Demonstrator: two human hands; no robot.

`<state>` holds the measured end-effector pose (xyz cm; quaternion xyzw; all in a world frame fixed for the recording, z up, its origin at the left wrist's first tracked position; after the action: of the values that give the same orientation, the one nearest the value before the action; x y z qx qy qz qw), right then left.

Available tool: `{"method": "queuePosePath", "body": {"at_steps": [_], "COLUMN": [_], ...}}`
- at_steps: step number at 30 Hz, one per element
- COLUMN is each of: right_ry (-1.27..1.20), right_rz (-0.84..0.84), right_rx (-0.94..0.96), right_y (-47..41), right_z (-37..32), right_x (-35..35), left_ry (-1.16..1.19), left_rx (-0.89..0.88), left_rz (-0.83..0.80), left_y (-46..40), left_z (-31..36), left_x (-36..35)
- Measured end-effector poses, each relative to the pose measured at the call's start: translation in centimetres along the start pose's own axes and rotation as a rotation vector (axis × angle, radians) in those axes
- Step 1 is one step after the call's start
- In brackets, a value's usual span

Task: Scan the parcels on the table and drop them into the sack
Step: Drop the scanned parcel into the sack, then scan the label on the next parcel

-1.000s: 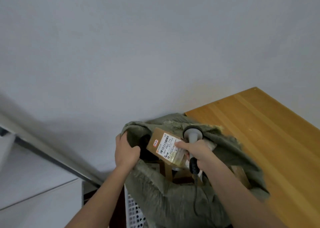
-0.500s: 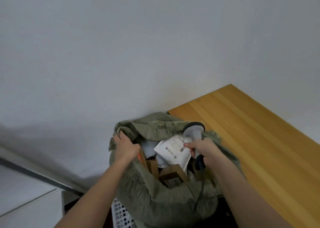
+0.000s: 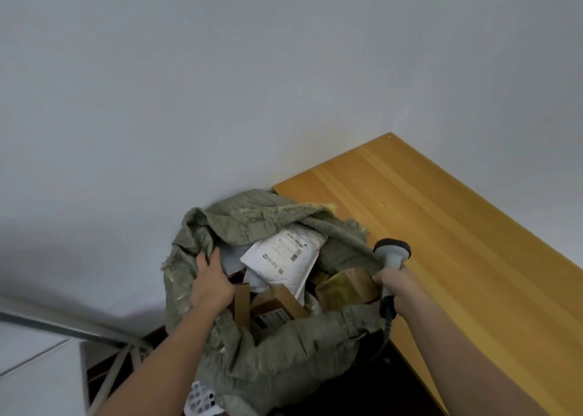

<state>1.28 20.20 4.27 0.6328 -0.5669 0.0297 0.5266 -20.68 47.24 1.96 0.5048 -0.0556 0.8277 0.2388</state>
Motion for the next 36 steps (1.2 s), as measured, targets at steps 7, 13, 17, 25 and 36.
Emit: {"method": "queuePosePath", "body": {"at_steps": [7,13,17,25,36], "right_ry": [-0.001,-0.16,-0.32,-0.441,-0.327], "right_rz": [-0.07,-0.039,-0.12,-0.345,-0.445], "right_rx": [-0.052,-0.116,0.049,0.165,0.067], "right_y": [-0.2,-0.1,4.0,7.5,10.3], "right_z": [1.2,0.5,-4.2,-5.4,-5.4], "right_x": [-1.9,-3.3,-4.1,-4.2,-5.1], "left_ry": [0.227,0.235,0.187,0.13,0.887], "left_rx": [0.299,0.331,0.384,0.596,0.636], "left_rz": [0.317,0.202,0.229,0.406,0.634], "left_y": [2.4,2.9,2.2,-0.3,-3.7], "left_z": [-0.4,-3.9,-4.4,-6.1,-4.1], "left_x": [0.7,2.6,4.3,8.9,13.4]}}
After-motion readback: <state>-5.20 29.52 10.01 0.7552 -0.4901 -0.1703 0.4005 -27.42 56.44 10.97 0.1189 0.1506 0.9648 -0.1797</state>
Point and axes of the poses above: each hand's wrist, its own y-axis away from the middle knuckle, its own x-axis out of the back of the hand, z = x × y, the point moved 2 cm from there along -y, towards the middle knuckle, and after that the axes turned 13 degrees about z, right-handed, at the moved point
